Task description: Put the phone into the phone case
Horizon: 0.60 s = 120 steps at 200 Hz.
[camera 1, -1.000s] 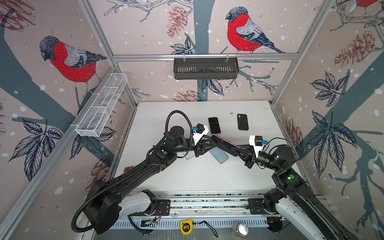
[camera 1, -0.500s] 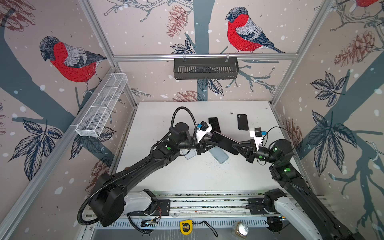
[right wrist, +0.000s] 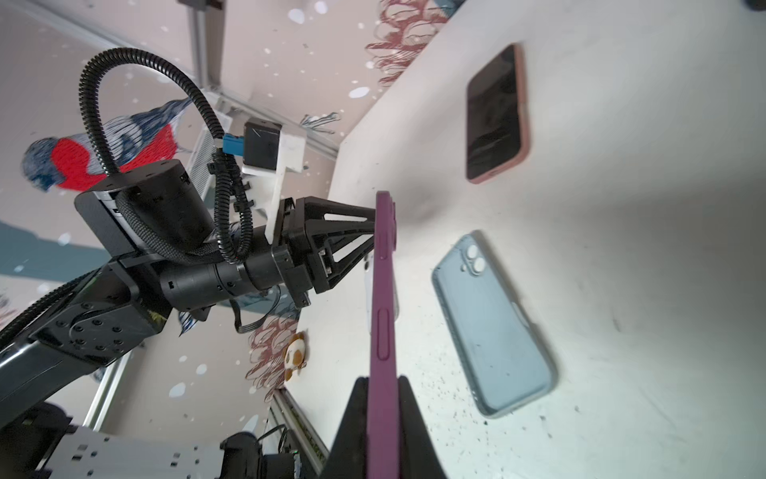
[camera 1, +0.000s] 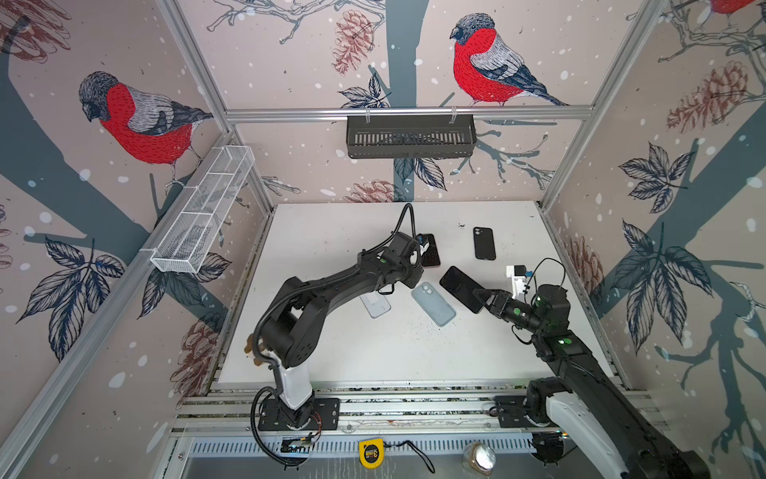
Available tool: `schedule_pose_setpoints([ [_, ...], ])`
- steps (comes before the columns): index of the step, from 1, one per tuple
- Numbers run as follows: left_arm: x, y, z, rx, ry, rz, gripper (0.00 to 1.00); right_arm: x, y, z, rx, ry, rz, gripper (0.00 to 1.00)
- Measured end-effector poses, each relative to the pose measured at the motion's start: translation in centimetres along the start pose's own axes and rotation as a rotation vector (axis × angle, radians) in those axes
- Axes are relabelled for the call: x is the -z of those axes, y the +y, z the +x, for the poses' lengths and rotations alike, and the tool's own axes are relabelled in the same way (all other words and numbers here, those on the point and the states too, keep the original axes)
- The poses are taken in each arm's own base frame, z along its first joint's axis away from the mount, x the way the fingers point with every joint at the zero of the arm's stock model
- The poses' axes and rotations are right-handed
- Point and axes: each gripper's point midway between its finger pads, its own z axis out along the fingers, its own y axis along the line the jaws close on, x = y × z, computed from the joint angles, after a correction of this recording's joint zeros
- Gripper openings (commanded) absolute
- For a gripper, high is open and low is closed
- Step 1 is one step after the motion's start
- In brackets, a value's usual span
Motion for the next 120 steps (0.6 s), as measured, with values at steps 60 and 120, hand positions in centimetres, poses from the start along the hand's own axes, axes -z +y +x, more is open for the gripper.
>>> schedule_pose_setpoints([
  [60,-3.7,-0.1,4.0,0.018,0.19,0.014,0.36,0.9,-2.8,-0.5,0.012,-0.032,0.162,0.0],
  [120,-5.1,-0.8,4.9,0.03,0.242,0.058,0.13,0.8,-4.0,0.4,0.001,-0.001,0.186,0.0],
])
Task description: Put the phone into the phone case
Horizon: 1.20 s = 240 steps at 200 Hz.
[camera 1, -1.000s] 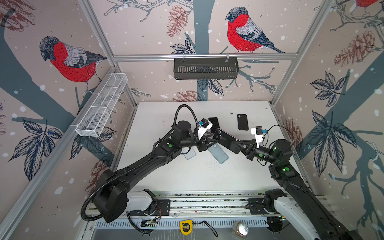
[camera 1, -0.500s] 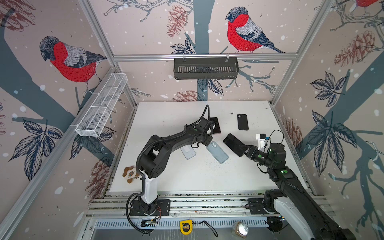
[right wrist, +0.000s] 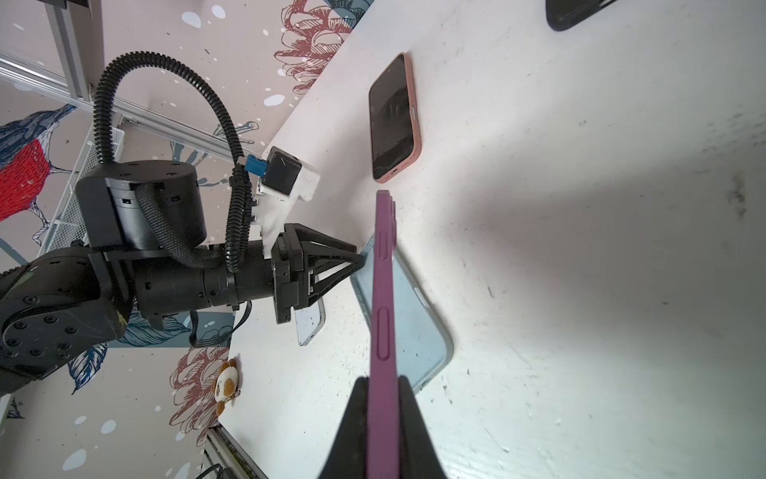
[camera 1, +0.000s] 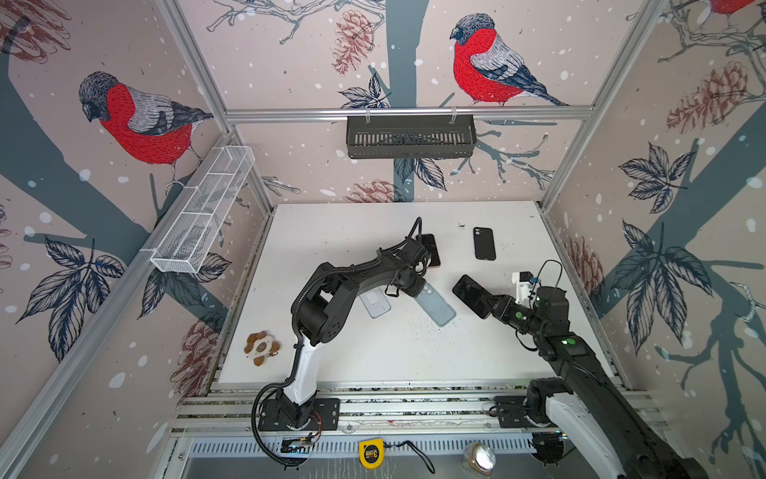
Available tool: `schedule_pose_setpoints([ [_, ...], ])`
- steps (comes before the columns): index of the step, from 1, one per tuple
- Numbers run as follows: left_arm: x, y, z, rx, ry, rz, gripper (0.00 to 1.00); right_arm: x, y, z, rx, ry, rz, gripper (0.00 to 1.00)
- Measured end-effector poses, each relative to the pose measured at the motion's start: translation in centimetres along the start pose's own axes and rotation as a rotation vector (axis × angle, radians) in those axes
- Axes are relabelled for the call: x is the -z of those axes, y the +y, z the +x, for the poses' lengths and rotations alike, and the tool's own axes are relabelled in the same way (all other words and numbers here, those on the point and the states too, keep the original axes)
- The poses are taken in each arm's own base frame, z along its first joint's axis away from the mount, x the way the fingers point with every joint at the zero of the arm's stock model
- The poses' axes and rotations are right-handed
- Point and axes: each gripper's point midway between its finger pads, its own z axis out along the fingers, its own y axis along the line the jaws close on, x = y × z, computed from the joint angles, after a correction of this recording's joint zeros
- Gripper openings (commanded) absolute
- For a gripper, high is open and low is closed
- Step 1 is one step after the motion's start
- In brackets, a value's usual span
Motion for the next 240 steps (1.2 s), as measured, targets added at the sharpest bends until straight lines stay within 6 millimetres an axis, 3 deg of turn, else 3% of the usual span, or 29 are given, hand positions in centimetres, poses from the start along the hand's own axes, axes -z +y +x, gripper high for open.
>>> schedule_pose_setpoints([
  [39,0.3,0.2,0.4,0.025,0.027,-0.012,0.11,-0.1,-0.2,0.1,-0.005,0.005,0.005,0.0],
  [90,2.2,-0.1,1.7,0.079,0.049,-0.01,0.16,-0.7,0.2,0.9,-0.018,0.062,-0.013,0.01],
  [121,2.7,-0.9,2.4,0.093,0.066,0.032,0.3,-1.7,1.1,2.5,-0.035,0.142,-0.055,0.0],
  [143,3.0,-0.8,1.9,0.1,0.047,0.049,0.37,-2.4,1.5,3.1,-0.059,0.179,-0.068,0.01],
  [180,3.5,0.8,-0.4,0.14,-0.027,0.088,0.37,-3.0,2.3,2.6,-0.055,0.181,-0.091,0.01],
  [240,3.1,0.5,-3.1,0.117,-0.076,0.116,0.33,-2.2,3.1,-0.6,0.013,0.1,-0.084,0.01],
])
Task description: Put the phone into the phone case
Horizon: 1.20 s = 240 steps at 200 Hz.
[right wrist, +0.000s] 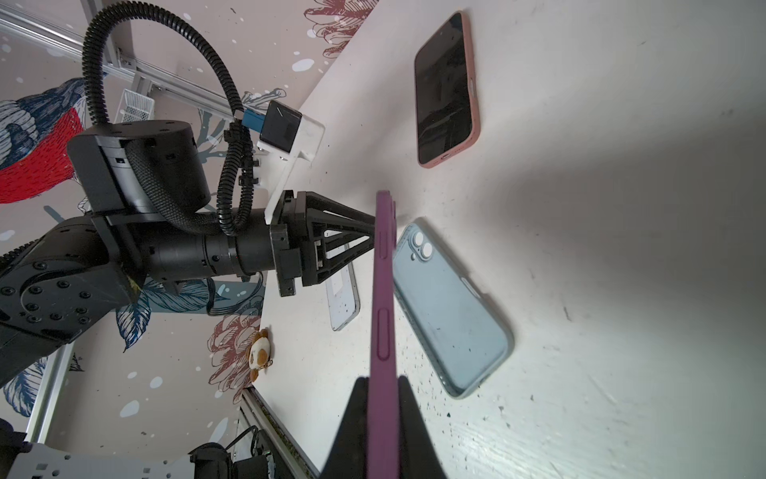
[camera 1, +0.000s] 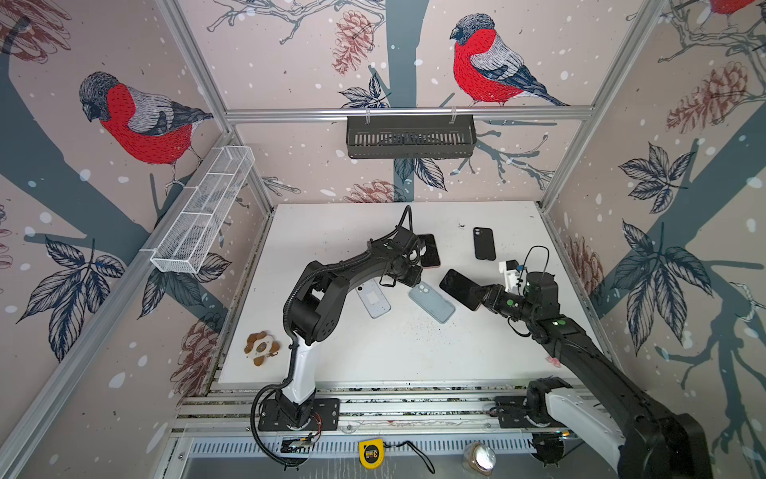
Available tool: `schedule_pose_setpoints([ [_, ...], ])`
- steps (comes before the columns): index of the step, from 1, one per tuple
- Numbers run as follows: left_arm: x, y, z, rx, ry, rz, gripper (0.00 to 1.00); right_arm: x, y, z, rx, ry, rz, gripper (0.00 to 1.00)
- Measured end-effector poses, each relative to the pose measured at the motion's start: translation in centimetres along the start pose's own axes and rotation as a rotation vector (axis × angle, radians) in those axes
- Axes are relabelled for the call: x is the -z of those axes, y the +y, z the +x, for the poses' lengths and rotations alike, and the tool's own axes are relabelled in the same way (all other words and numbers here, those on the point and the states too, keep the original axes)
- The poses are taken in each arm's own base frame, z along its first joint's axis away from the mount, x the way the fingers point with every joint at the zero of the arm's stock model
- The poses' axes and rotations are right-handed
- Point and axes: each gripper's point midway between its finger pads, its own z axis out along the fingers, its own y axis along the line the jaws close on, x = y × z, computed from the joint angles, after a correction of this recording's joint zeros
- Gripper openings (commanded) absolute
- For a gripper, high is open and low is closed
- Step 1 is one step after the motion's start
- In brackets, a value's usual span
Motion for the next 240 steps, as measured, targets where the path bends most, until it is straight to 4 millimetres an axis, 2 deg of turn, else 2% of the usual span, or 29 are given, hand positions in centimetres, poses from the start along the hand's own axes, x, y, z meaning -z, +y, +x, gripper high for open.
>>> schedule_pose_setpoints([
  [14,-0.2,0.2,-0.5,-0.006,0.001,-0.016,0.32,0.3,-0.1,0.0,0.008,-0.003,0.006,0.01],
  [32,-1.4,0.1,-0.7,-0.023,0.032,-0.028,0.31,0.7,-0.2,0.1,0.013,-0.015,0.013,0.01],
  [67,-4.0,-0.8,1.5,-0.072,0.132,-0.057,0.25,1.5,-0.6,0.1,0.034,-0.048,0.021,0.01],
  [80,-4.2,-0.6,1.4,-0.078,0.131,-0.07,0.2,1.8,-0.7,0.1,0.036,-0.058,0.024,0.01],
  [111,-4.0,0.1,1.5,-0.057,0.113,-0.109,0.14,1.8,-1.2,0.0,0.045,-0.061,0.033,0.01],
  [146,-2.2,1.0,4.0,0.02,0.142,-0.159,0.13,1.5,-1.6,0.3,0.039,-0.041,0.038,0.01],
  [175,-0.5,0.9,5.7,0.107,0.134,-0.17,0.15,0.6,-2.1,1.6,0.028,0.012,0.031,0.01],
  [204,0.1,0.2,6.0,0.158,0.108,-0.133,0.18,-0.7,-1.6,3.2,0.04,0.099,0.005,0.01],
  [229,0.6,-0.7,5.5,0.168,0.083,-0.087,0.37,-1.8,-0.9,4.1,0.069,0.168,-0.015,0.01],
  [240,1.1,-1.1,5.1,0.167,0.065,-0.06,0.4,-2.4,-0.6,4.4,0.08,0.2,-0.022,0.01],
])
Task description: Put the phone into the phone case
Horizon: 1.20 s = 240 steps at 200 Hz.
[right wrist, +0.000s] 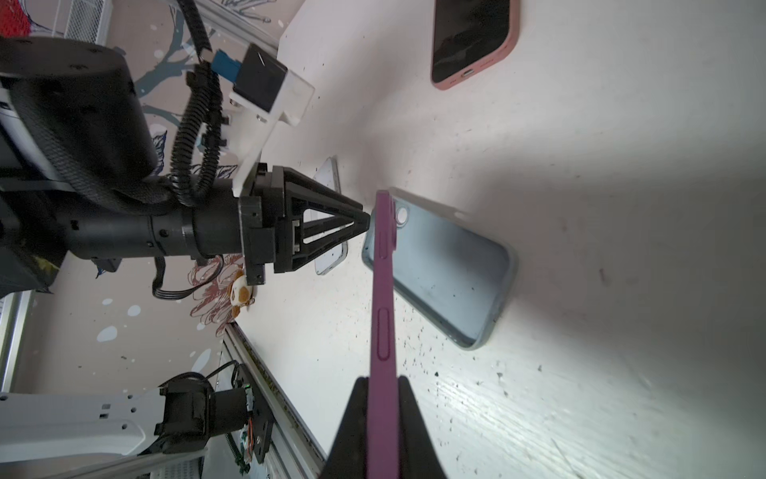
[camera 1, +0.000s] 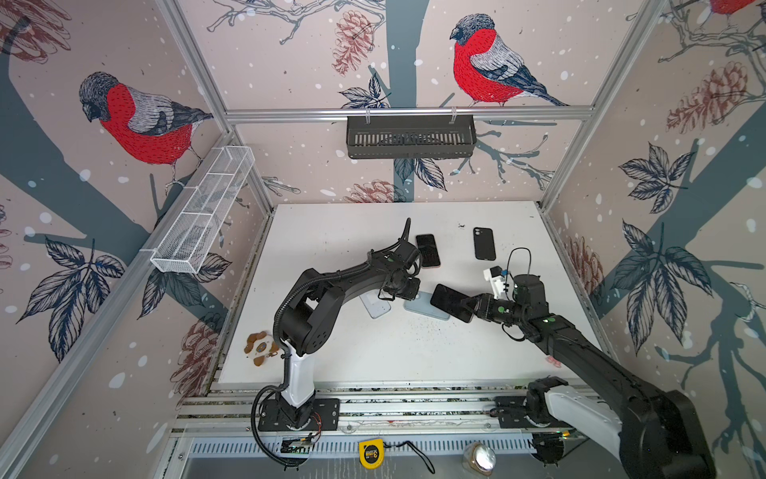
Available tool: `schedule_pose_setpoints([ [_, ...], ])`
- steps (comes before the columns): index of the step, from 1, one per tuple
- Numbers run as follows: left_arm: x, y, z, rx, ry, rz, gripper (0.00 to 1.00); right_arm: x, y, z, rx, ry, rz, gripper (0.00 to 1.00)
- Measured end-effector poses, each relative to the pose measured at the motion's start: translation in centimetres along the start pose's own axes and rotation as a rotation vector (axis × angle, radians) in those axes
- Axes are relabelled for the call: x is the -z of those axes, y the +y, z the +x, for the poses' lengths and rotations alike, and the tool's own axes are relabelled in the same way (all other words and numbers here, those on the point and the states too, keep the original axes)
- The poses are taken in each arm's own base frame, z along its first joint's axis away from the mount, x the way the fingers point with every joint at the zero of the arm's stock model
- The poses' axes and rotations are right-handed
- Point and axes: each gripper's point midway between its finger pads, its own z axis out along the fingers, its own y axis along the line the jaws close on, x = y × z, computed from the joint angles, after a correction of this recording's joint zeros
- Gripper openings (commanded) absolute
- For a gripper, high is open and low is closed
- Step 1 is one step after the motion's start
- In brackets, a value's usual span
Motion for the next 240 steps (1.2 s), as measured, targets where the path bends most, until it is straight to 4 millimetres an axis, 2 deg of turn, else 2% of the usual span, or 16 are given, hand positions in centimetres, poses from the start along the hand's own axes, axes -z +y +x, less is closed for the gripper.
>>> schedule_pose_setpoints([
  [14,0.8,-0.8,-0.4,0.004,-0.015,0.074,0.41,-0.7,0.1,0.1,0.0,0.037,-0.005,0.01],
  [41,2.0,-0.7,-1.4,0.018,-0.04,0.193,0.44,-1.8,0.1,-0.3,-0.014,0.091,-0.015,0.02],
  [71,2.5,-1.5,-1.8,-0.006,-0.049,0.273,0.43,-3.5,-0.6,0.0,-0.064,0.162,-0.016,0.02],
  [92,1.9,-1.0,-1.6,-0.01,-0.045,0.284,0.42,-4.3,-1.4,0.7,-0.119,0.2,-0.005,0.02],
  [105,1.1,-0.3,-0.7,0.001,-0.018,0.277,0.42,-4.6,-1.8,0.9,-0.156,0.212,0.002,0.02],
  [157,-1.2,1.3,1.1,0.03,0.054,0.236,0.41,-5.9,-2.0,0.9,-0.224,0.231,-0.037,0.02],
  [240,-1.2,1.3,1.3,0.024,0.067,0.237,0.41,-7.3,-2.5,1.4,-0.302,0.275,-0.089,0.08],
])
